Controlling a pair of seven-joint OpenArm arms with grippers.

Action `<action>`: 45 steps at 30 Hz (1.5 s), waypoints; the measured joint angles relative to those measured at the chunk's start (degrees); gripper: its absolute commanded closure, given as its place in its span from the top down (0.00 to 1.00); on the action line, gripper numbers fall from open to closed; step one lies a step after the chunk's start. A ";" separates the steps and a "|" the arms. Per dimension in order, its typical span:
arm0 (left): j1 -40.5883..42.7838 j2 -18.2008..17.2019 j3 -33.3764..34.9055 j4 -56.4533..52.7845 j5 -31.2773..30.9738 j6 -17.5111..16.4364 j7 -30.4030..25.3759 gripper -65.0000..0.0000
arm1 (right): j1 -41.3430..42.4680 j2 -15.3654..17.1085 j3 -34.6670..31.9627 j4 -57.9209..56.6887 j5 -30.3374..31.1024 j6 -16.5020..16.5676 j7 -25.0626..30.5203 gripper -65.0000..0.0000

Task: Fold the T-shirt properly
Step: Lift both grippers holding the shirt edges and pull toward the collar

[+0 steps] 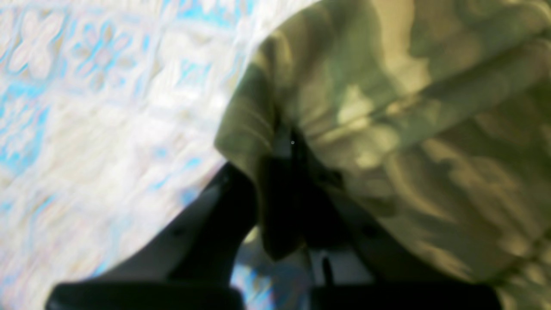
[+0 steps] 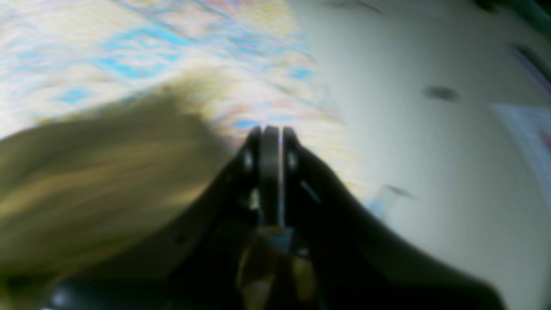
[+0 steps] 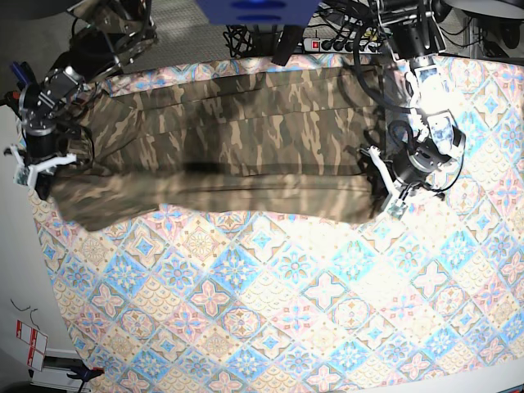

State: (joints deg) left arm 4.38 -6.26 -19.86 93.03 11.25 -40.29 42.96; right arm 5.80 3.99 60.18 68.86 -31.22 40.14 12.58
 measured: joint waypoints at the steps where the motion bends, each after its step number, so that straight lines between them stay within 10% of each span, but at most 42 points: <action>1: 0.55 -0.52 -0.28 0.76 0.39 0.09 0.11 0.00 | -1.40 0.52 -0.04 1.20 1.40 -0.09 0.39 0.01; 15: 5.05 -0.50 -0.11 4.39 0.28 -0.04 -0.33 0.00 | -7.74 -0.72 -0.11 4.46 3.19 0.11 -0.79 0.04; 23: 5.05 -0.39 0.00 4.37 0.33 -0.02 0.09 0.00 | -5.95 -7.76 6.16 14.23 3.45 -0.46 -10.58 0.31; 28: 5.18 -0.31 0.00 4.37 0.33 -0.02 0.09 0.00 | -4.35 -9.07 4.63 15.63 -7.61 0.50 -12.33 0.46; 41: 5.01 -0.44 0.00 4.39 0.35 -0.02 -0.07 0.00 | -0.79 -8.87 2.60 14.34 -12.46 0.31 -12.24 0.47; 45: 5.03 -0.46 0.00 4.39 0.35 -0.04 -0.11 0.00 | 1.73 -8.87 2.93 14.25 -14.10 0.20 -21.49 0.47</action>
State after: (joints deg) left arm 9.41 -6.72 -19.86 97.43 11.60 -40.34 42.85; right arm 7.53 -4.89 63.11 83.11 -45.32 40.34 -8.91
